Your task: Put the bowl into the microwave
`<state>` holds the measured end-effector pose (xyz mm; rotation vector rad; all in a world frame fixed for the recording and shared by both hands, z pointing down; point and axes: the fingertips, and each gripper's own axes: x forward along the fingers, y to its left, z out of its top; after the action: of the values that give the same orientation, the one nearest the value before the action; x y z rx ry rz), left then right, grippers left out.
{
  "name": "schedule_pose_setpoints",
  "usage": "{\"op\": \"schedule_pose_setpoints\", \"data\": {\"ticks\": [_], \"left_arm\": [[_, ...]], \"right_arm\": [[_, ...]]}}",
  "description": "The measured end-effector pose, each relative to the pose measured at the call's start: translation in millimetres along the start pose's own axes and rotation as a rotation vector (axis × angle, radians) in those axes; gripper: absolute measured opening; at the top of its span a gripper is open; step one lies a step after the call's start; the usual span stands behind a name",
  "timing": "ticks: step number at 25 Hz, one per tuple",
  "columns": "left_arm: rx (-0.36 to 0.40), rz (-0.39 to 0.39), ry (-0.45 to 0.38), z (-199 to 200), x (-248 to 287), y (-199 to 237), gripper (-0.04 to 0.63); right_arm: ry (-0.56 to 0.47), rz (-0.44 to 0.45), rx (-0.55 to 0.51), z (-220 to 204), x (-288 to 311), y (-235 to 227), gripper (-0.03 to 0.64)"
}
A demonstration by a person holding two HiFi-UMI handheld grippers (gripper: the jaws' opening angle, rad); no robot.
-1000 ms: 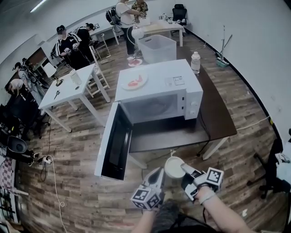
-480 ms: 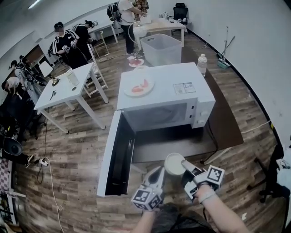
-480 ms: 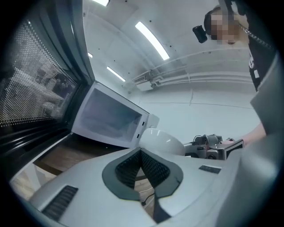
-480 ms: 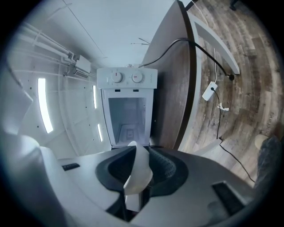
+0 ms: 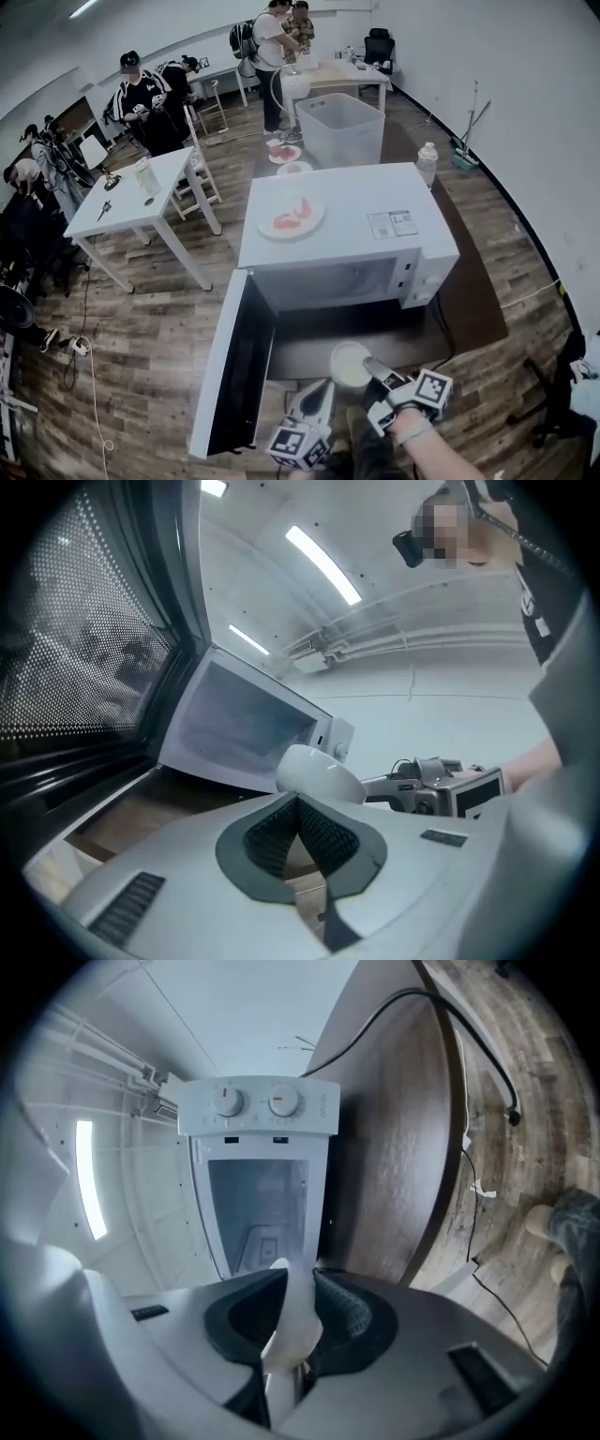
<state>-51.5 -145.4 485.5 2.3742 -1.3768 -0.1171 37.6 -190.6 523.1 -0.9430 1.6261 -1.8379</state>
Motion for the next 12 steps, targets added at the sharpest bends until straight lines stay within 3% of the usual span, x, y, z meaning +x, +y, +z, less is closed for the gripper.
{"op": "schedule_pose_setpoints", "data": {"ticks": [4, 12], "left_arm": [[-0.015, 0.054, -0.025, 0, 10, 12, 0.000], [0.016, 0.054, -0.041, 11, 42, 28, 0.000]], "right_arm": [[-0.005, -0.018, -0.015, 9, 17, -4, 0.091], [-0.005, -0.013, -0.070, 28, 59, 15, 0.091]]}}
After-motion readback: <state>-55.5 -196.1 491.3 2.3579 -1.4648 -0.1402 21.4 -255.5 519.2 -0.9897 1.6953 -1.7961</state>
